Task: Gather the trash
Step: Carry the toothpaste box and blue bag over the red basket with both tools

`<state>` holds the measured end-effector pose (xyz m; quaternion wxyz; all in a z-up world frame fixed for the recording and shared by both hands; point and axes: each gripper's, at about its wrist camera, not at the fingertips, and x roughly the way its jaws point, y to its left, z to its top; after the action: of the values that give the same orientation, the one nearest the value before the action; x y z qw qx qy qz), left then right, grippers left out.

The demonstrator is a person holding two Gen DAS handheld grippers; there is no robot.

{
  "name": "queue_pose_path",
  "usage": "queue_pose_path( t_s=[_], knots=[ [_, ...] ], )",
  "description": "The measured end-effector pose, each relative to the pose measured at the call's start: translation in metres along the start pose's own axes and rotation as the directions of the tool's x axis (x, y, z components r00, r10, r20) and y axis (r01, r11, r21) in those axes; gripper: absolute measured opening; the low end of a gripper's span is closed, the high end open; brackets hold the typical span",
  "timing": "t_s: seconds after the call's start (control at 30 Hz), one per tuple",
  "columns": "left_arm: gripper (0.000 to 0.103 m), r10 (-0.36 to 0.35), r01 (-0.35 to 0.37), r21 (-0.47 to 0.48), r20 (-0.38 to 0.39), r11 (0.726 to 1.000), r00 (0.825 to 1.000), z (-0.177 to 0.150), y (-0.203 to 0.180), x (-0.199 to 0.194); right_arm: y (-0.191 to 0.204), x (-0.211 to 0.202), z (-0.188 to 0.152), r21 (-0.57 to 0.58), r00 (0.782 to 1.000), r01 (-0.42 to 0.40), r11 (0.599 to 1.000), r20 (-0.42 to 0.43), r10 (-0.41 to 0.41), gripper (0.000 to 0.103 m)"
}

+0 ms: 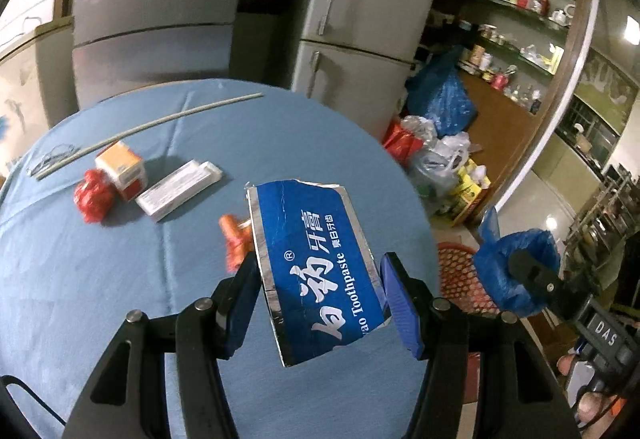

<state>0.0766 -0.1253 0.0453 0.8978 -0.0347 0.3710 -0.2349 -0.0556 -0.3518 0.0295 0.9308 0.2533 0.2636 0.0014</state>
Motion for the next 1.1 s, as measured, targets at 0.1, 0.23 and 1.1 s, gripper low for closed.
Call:
queue_pose_path(
  t_s=[0.1,0.23,1.1],
  knots=[
    [0.062,-0.029,0.029,0.037,0.005,0.999,1.000,0.007,-0.022,0.003,-0.015,-0.015,0.008,0.026,0.999,0.014,1.000,0.036,-0.015,0.061],
    [0.062,-0.074,0.074,0.096,-0.005,0.993,0.997,0.010,-0.056,0.007,-0.039,-0.033,0.016,0.070,0.996,0.035,0.997,0.076,-0.040,0.061],
    [0.062,-0.208,0.226,0.251,-0.096,0.941,0.973,-0.007,-0.155,0.036,-0.167,-0.046,0.004,0.169,0.962,0.272,0.947,-0.031,-0.271,0.061]
  ],
)
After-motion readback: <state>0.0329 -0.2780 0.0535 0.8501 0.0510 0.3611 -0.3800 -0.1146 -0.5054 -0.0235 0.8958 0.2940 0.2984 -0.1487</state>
